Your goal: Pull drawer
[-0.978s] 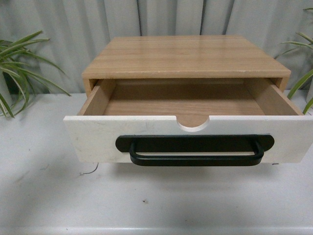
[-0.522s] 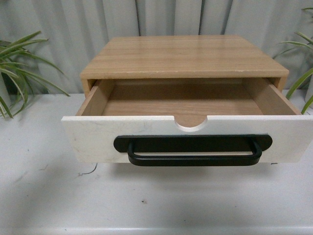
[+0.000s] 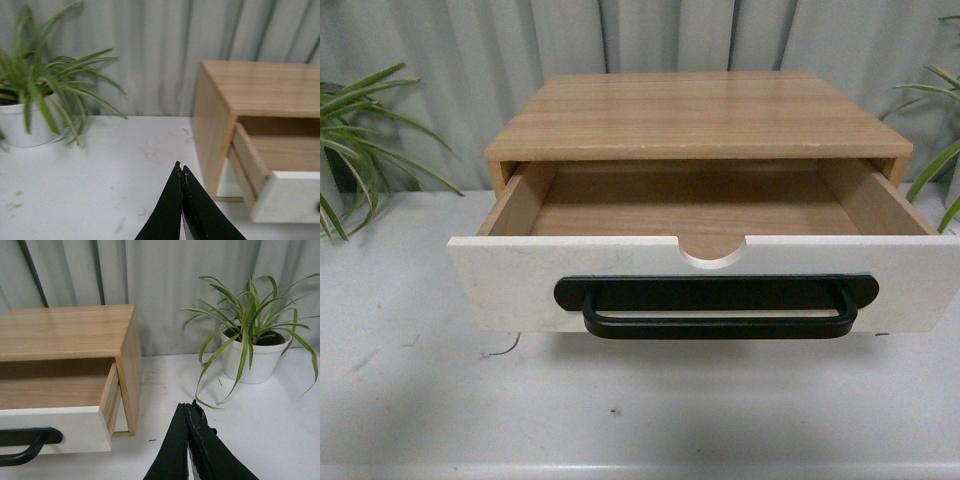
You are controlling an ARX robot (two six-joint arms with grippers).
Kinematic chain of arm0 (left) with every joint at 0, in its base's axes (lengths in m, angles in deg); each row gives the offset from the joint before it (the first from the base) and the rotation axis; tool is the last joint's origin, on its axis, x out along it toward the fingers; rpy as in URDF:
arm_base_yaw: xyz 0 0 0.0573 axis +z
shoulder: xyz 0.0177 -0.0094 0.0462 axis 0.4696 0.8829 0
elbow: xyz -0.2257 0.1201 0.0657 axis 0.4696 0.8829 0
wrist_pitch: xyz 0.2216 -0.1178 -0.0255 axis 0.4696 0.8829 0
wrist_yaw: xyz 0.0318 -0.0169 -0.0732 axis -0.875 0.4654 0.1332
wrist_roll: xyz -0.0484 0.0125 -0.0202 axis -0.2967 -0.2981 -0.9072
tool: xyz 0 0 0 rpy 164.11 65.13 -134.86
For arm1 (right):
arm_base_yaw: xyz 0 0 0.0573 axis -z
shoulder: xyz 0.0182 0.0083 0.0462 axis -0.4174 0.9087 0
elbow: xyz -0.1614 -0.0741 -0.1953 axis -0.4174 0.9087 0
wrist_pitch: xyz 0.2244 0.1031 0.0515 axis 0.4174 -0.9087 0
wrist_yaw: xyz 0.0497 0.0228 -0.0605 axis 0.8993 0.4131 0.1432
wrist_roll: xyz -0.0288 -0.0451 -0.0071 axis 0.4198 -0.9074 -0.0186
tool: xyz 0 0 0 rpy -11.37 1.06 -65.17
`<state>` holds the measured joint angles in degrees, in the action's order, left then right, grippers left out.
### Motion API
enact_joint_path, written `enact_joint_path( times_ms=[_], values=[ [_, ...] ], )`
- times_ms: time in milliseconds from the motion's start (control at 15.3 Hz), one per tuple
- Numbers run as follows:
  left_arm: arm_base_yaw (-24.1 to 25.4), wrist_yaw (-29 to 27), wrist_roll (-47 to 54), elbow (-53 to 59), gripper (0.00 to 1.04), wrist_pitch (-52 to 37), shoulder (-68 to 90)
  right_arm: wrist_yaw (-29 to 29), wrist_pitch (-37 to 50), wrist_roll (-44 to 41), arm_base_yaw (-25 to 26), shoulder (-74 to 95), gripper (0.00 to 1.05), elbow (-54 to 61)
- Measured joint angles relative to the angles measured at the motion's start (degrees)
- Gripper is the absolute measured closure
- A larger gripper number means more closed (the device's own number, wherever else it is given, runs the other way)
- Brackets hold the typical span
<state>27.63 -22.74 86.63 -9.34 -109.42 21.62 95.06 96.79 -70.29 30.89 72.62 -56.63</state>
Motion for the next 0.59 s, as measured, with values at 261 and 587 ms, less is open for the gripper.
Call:
enact_joint_path(
  times_ms=[261,587],
  values=[
    [0.42,-1.03,0.17,3.65,1.03,10.21,-14.97,-6.14,-5.29,-0.11,-6.21,-10.93,1.03,4.57],
    [0.42,-1.03,0.17,3.58,1.03,28.74,-30.77,-6.14,-17.25,-0.11,-6.21,-24.70,1.03,6.21]
  ],
)
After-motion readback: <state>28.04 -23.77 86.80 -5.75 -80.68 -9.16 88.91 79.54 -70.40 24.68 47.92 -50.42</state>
